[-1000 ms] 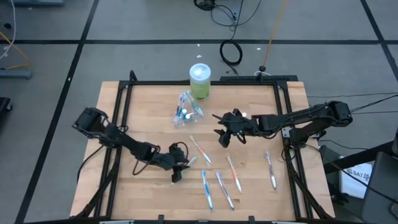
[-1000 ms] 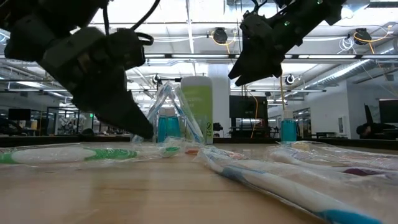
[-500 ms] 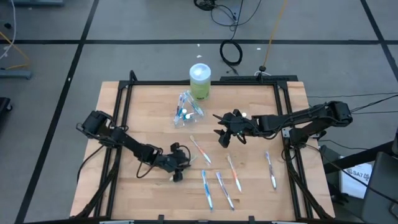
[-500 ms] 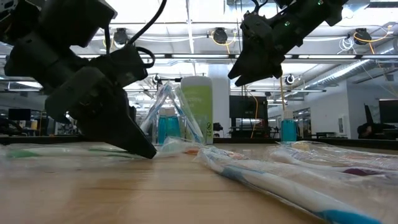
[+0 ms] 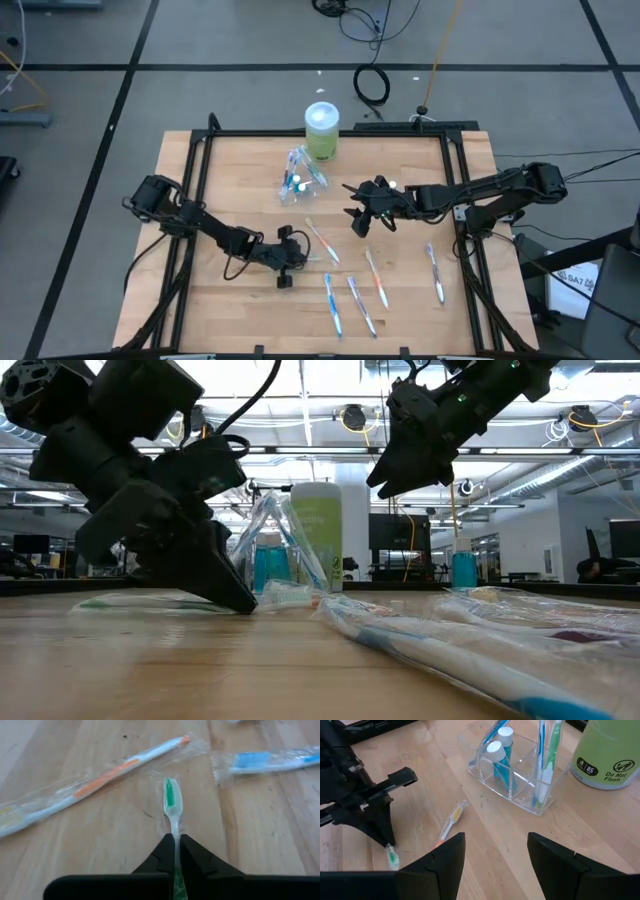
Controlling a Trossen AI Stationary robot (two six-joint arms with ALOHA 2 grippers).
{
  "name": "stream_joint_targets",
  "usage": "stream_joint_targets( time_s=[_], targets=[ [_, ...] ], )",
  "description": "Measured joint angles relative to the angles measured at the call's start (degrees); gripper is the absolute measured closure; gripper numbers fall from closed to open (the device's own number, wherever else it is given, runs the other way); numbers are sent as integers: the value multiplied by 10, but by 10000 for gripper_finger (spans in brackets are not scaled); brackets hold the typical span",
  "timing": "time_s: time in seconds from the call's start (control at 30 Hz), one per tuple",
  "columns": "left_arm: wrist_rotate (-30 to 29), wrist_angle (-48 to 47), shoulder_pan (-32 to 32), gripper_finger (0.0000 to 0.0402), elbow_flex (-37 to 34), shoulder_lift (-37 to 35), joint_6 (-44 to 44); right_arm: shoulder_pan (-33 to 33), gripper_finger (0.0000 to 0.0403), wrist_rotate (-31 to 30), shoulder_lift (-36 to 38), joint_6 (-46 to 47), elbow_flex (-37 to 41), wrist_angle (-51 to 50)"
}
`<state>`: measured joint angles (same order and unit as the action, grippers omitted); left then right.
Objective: Pick & Place toothbrushing station
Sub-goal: Put the green toothbrush into the transparent organizer
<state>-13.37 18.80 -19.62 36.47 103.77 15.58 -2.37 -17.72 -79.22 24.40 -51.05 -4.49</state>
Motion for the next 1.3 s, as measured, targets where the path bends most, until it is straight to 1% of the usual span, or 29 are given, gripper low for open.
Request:
stream_joint_targets(
  time_s=[0.1,0.17,0.23,0.3,0.5,0.63,0.7,0.77,0.83,0.97,1.07,1.23,1.3],
  targets=[
    [0,3,5,379,-1,-6,11,0,193,0,0,0,0,0],
    [1,-2,5,380,-1,-18,10,0,193,0,0,0,0,0],
    [-2,-20,5,391,-4,-52,10,0,193,0,0,0,0,0],
    [-17,-41,7,395,-6,-90,12,0,193,0,0,0,0,0],
    [-107,-126,22,397,-4,-255,10,0,193,0,0,-2,0,3],
    [-178,-132,42,395,-3,-357,-22,0,193,0,0,-12,-1,9],
    [-218,-119,54,399,-3,-402,-44,0,193,0,0,-19,-1,13],
    [-256,-95,66,399,-3,-434,-62,0,193,0,0,-27,-1,24],
    [-271,-82,80,397,-3,-458,-90,0,193,0,0,-34,-1,36],
    [-277,-47,115,399,-2,-481,-134,0,193,0,0,-45,-1,57],
    [-278,-43,148,400,-3,-473,-137,0,193,0,0,-46,-1,70],
    [-276,-32,202,400,-4,-415,-121,0,193,0,0,-46,-1,74],
    [-268,2,219,400,-5,-387,-124,1,193,0,0,-52,-1,77]
  ],
)
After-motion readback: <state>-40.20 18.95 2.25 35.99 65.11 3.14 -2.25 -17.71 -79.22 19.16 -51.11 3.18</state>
